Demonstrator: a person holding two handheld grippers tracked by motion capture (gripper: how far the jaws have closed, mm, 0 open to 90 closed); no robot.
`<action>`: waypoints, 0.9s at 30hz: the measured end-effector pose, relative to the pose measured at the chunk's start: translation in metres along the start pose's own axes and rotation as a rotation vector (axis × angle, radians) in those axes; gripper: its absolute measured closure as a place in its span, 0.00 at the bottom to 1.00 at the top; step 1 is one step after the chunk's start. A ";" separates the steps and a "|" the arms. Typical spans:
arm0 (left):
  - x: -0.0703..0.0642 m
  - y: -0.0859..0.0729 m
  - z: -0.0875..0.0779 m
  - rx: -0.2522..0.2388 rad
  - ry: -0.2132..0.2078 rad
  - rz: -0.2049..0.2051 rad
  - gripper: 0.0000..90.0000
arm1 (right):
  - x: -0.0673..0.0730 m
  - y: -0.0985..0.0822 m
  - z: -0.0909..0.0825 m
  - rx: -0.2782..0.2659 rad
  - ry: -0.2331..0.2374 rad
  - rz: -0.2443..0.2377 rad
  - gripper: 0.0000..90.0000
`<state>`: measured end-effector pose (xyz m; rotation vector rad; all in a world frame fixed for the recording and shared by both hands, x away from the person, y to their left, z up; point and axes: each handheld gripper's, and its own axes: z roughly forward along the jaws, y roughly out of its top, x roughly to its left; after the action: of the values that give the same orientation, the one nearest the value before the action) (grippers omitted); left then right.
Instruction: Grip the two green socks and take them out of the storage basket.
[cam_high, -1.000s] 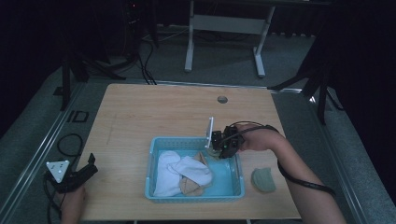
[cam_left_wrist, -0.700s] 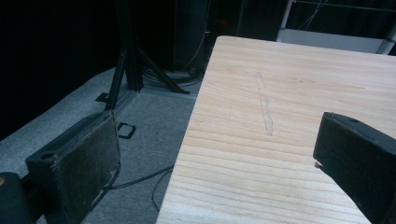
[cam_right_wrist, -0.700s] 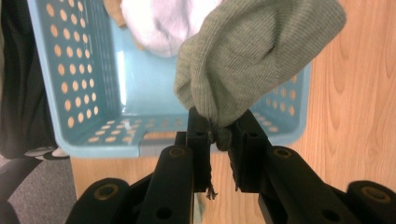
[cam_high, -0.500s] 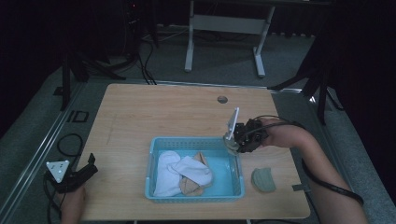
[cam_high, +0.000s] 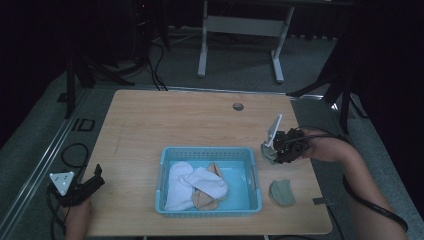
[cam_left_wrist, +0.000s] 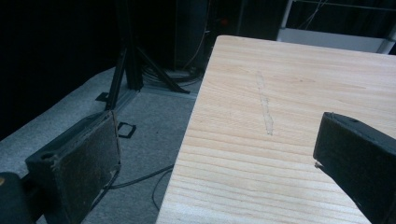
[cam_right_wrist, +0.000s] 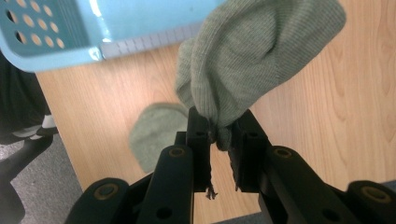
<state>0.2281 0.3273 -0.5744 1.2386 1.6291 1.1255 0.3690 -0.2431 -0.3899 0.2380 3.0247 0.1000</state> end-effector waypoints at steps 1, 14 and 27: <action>0.000 0.000 0.000 0.000 0.000 0.000 0.01 | -0.001 -0.003 0.001 0.003 0.000 0.011 0.88; 0.000 0.000 0.000 -0.001 -0.002 0.002 0.01 | -0.010 -0.022 0.017 0.020 0.008 0.075 0.88; 0.000 0.000 0.000 -0.001 -0.004 0.007 0.01 | -0.020 -0.026 0.054 0.018 0.048 0.114 0.88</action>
<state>0.2279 0.3272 -0.5743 1.2457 1.6217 1.1270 0.3905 -0.2689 -0.4438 0.4154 3.0591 0.0886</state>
